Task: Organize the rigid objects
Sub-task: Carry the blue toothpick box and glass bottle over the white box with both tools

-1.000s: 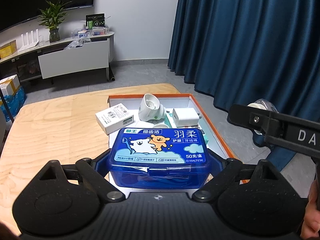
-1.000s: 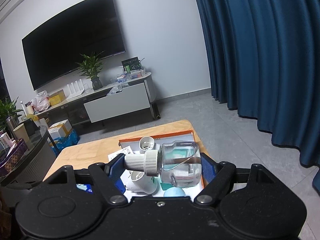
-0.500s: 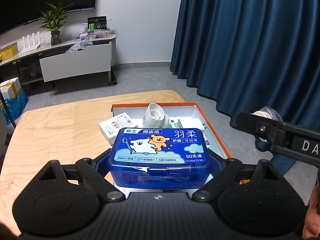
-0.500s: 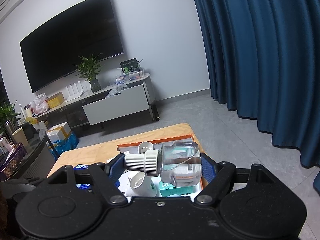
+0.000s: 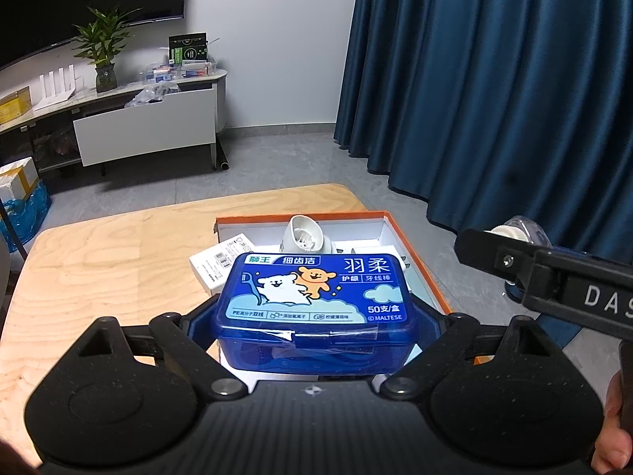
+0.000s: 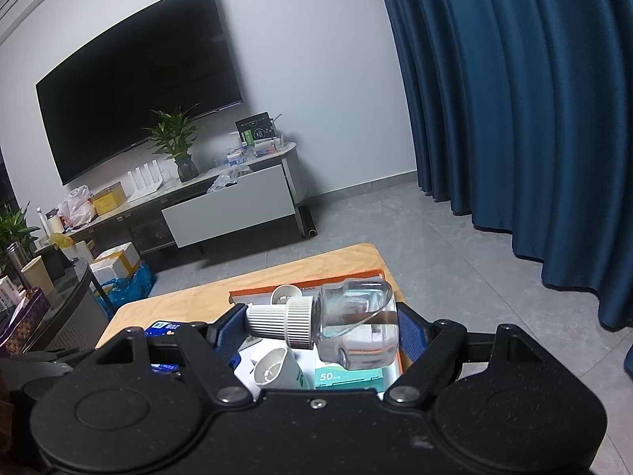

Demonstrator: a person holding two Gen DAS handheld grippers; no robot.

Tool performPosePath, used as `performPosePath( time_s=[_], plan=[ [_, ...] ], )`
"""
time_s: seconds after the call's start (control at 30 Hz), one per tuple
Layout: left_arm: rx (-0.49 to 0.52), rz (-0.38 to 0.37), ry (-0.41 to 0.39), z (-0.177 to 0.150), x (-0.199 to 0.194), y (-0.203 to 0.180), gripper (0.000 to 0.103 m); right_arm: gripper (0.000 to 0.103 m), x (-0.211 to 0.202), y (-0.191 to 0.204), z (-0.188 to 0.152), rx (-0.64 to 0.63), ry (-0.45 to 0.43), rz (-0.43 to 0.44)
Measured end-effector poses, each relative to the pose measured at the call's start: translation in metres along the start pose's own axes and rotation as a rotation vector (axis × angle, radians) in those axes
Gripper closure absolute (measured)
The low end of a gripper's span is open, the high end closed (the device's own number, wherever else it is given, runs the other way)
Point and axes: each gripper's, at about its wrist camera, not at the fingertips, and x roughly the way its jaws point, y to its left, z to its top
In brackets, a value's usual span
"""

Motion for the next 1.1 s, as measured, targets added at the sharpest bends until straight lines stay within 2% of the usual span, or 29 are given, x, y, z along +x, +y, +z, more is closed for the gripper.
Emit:
performPosePath(
  time_s=[0.67, 1.1],
  plan=[
    [0.016, -0.005, 0.010, 0.005, 0.014, -0.003, 0.009, 0.010, 0.012, 0.002, 0.005, -0.006, 0.016, -0.004],
    [0.010, -0.019, 0.035, 0.009, 0.030, 0.001, 0.008, 0.010, 0.055, 0.005, 0.023, -0.024, 0.078, -0.001]
  ],
)
